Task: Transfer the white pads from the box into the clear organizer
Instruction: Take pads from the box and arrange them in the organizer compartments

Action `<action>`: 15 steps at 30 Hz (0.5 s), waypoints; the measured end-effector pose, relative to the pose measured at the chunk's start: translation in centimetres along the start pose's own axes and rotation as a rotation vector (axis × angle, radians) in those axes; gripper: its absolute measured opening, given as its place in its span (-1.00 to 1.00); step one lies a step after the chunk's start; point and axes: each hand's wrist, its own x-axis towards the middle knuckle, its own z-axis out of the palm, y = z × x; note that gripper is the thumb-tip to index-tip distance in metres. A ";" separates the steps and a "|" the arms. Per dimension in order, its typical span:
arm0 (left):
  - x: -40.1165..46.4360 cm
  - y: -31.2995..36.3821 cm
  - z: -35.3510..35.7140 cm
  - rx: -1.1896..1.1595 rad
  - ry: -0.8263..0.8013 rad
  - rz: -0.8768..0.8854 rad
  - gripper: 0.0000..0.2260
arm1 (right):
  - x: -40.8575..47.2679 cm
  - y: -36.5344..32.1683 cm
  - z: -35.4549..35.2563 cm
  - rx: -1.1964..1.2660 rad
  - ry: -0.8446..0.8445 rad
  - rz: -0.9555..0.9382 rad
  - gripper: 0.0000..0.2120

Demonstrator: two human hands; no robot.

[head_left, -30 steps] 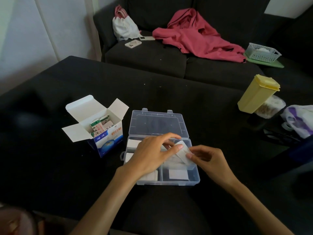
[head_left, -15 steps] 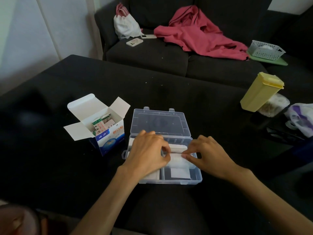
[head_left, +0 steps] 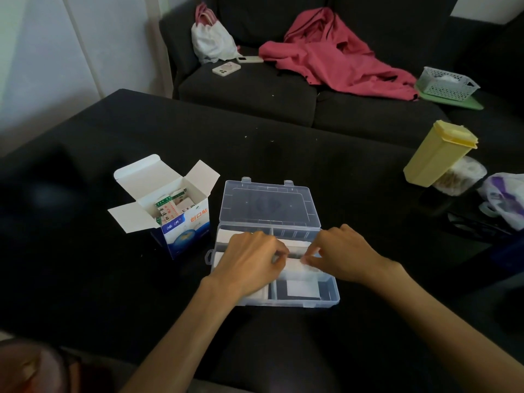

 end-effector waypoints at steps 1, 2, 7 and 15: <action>0.0 0.0 0.1 0.005 -0.002 0.002 -0.74 | 0.0 -0.2 0.0 0.015 -0.018 0.001 -0.70; 0.0 0.1 0.1 0.009 -0.009 0.005 -0.74 | 0.0 -0.4 -0.1 0.034 -0.043 0.005 -0.71; 0.1 0.3 0.3 0.004 -0.044 -0.005 -0.75 | -0.3 1.2 -2.4 0.227 -0.121 0.168 -0.81; -0.2 0.5 0.1 -0.011 -0.022 -0.008 -0.75 | -0.8 -1.6 -1.7 -0.090 -0.183 0.322 -0.73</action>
